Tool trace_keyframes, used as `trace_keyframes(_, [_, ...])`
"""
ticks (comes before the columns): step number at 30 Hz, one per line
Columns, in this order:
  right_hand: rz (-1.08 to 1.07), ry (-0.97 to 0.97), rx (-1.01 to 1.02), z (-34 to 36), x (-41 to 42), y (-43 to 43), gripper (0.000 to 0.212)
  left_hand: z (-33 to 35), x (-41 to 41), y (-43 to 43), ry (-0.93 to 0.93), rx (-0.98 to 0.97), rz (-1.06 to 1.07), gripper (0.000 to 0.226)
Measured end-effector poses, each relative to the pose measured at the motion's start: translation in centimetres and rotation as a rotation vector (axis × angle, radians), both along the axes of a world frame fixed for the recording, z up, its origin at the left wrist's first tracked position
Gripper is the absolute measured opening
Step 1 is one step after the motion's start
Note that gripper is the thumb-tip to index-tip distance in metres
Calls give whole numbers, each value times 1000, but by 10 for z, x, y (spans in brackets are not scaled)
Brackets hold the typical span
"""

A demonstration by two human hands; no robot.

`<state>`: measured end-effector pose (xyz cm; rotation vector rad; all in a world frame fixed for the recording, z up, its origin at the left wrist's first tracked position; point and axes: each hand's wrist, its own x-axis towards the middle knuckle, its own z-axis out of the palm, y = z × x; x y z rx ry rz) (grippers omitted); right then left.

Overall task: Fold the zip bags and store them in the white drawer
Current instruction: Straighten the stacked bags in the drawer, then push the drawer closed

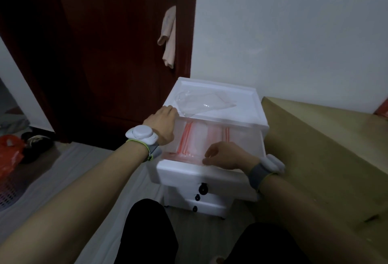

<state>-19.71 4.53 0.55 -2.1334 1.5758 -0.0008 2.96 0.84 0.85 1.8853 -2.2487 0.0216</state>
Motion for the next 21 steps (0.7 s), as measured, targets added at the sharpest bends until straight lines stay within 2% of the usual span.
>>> trace_keyframes(4, [51, -161, 132, 10, -16, 19, 46, 4, -3, -1, -15, 7, 40, 47])
trace_keyframes(7, [99, -135, 247, 14, -19, 32, 45, 8, -10, 2, 11, -20, 76, 39])
trace_keyframes(11, [161, -99, 119, 17, -21, 33, 34, 12, -16, 5, 29, -5, 67, 52])
trace_keyframes(18, [109, -143, -106, 29, -21, 21, 34, 22, -16, -3, -80, 56, 61, 68])
trace_keyframes(21, [83, -116, -200, 27, -21, 14, 38, 25, -16, -7, -128, 94, 62, 55])
